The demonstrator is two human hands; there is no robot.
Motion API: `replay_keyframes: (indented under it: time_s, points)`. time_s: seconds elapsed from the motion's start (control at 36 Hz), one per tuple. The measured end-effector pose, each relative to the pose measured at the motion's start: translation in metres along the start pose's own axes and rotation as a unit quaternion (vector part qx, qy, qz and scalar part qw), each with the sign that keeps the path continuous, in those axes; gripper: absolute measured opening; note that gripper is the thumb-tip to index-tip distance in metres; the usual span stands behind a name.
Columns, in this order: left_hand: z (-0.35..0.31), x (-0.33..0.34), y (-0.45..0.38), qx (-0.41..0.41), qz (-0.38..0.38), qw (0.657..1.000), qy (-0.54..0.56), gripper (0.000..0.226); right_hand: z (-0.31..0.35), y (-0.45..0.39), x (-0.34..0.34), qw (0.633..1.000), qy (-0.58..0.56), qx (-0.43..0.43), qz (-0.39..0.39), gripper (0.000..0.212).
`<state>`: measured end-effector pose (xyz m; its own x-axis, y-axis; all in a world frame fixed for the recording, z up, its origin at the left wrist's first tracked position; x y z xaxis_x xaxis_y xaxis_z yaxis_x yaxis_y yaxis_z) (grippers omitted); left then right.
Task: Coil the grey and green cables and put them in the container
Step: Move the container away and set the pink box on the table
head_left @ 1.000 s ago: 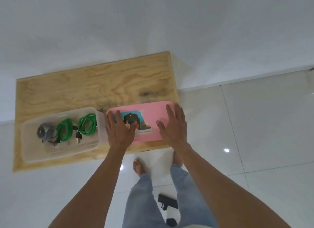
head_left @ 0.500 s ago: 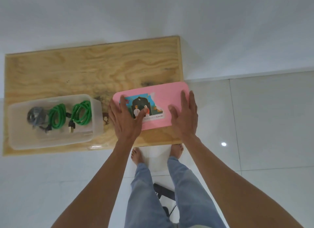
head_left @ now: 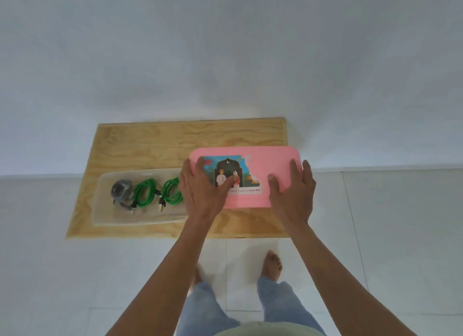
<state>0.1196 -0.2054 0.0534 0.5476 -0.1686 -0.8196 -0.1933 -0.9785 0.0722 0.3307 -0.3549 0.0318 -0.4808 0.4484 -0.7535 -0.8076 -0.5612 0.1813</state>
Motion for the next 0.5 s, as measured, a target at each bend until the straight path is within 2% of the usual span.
replay_keyframes:
  time_s: [0.11, 0.31, 0.5]
  points:
    - [0.031, -0.052, -0.010, 0.018, -0.017, 1.000, -0.013, 0.098, 0.052, 0.027, 0.021, 1.000, -0.011, -0.019, 0.000, 0.068]
    - [0.130, -0.132, -0.029, 0.009, -0.019, 1.000, -0.021, 0.096, 0.138, 0.098, 0.101, 0.999, -0.010, -0.038, 0.037, 0.074]
    - [0.208, -0.157, -0.041, 0.006, 0.019, 0.999, -0.026, 0.098, 0.163, 0.145, 0.165, 0.998, 0.000, -0.020, 0.054, 0.077]
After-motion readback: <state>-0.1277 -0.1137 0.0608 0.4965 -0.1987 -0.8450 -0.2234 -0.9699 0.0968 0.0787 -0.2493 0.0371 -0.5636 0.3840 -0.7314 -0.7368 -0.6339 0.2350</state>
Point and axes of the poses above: each hand's wrist, its own y-axis away from the middle knuckle, its own x-axis out of the palm, z = x × y, the point moved 10 cm from there along -y, towards the middle knuckle
